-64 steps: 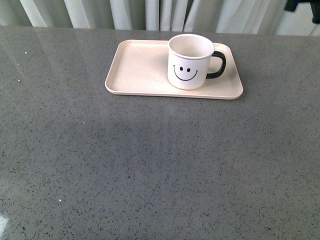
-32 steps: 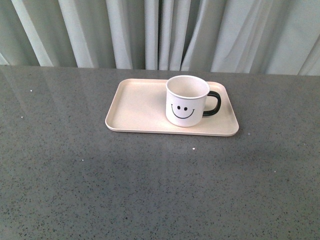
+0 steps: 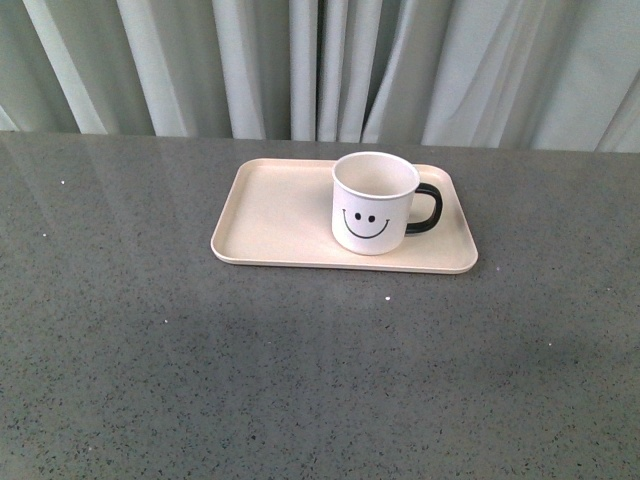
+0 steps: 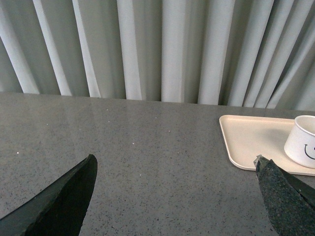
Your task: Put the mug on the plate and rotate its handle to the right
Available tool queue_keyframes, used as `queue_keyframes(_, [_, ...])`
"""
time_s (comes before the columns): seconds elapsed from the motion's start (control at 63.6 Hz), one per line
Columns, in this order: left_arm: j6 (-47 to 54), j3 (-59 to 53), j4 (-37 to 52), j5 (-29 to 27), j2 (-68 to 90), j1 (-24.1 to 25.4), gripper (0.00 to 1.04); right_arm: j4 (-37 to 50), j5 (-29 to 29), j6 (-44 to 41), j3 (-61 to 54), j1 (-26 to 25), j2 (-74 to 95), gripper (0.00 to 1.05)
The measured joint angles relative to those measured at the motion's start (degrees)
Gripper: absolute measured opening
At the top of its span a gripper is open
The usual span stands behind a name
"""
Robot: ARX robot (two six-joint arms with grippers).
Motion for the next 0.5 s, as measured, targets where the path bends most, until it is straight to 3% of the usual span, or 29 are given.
queue_keyframes(0.503, [0.0, 0.0, 0.0, 0.0, 0.0, 0.0, 0.96, -19.2, 0.0, 0.0, -1.0, 0.0, -21.8, 0.02])
